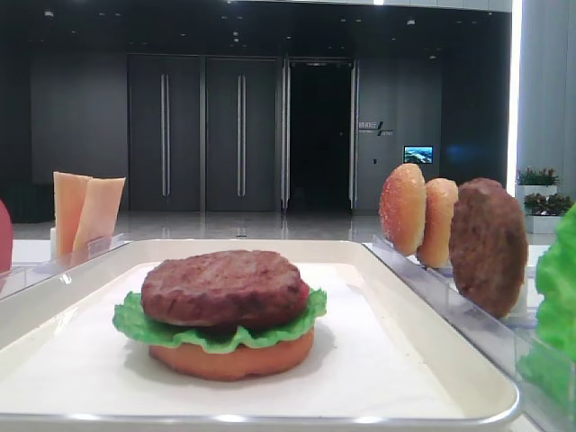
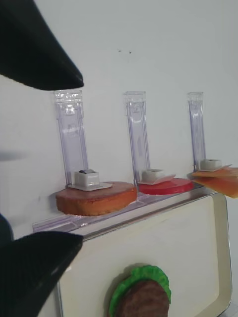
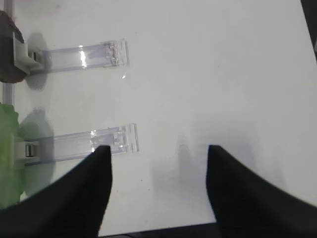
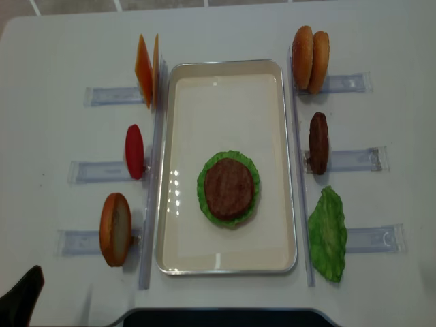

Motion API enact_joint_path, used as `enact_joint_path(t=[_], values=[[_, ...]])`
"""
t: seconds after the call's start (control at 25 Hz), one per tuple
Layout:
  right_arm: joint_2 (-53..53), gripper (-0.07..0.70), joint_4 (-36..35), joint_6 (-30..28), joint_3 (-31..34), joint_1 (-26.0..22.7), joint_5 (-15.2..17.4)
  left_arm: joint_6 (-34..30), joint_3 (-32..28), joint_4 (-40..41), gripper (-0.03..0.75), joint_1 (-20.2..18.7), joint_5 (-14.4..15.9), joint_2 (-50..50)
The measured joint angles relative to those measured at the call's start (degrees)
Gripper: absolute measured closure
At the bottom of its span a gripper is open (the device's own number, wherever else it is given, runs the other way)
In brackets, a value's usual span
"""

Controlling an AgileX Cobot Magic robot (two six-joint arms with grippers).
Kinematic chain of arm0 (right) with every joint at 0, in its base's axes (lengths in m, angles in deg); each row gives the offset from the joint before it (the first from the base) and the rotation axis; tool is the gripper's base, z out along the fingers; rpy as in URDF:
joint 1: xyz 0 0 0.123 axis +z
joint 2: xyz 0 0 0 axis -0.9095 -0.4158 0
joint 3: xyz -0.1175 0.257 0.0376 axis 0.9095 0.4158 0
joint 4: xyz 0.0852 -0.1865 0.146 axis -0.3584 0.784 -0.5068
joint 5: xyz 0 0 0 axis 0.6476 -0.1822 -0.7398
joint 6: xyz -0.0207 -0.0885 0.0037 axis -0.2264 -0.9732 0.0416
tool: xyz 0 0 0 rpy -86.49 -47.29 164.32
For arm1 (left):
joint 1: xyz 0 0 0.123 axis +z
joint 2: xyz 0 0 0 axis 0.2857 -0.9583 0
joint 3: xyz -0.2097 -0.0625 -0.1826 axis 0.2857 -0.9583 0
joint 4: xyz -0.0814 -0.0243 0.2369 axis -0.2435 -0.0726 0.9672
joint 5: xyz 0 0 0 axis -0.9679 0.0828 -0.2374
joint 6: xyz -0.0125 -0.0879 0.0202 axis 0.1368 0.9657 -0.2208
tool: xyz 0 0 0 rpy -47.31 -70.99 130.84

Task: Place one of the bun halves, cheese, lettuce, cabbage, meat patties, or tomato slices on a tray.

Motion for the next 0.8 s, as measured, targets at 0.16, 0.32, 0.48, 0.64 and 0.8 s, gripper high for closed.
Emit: enact_joint_path(t=[0.16,0.32,0.48,0.64,0.8], values=[[7.93,0.202,0.00,-0.02,5.21,0.00,-2.10,0.00,0.00,0.00,0.022,0.00,0.00,0.04],[13.95,0.202,0.00,-0.07,9.61,0.00,-3.15,0.00,0.00,0.00,0.022,0.00,0.00,0.04],[19.40,0.202,0.00,-0.44,12.52,0.00,-4.85,0.00,0.00,0.00,0.022,0.00,0.00,0.04],[24.65,0.202,0.00,-0.80,12.92,0.00,-5.34,0.00,0.00,0.00,0.022,0.00,0.00,0.04],[28.84,0.202,-0.07,-1.79,12.97,0.00,-5.46,0.00,0.00,0.00,0.022,0.00,0.00,0.04]])
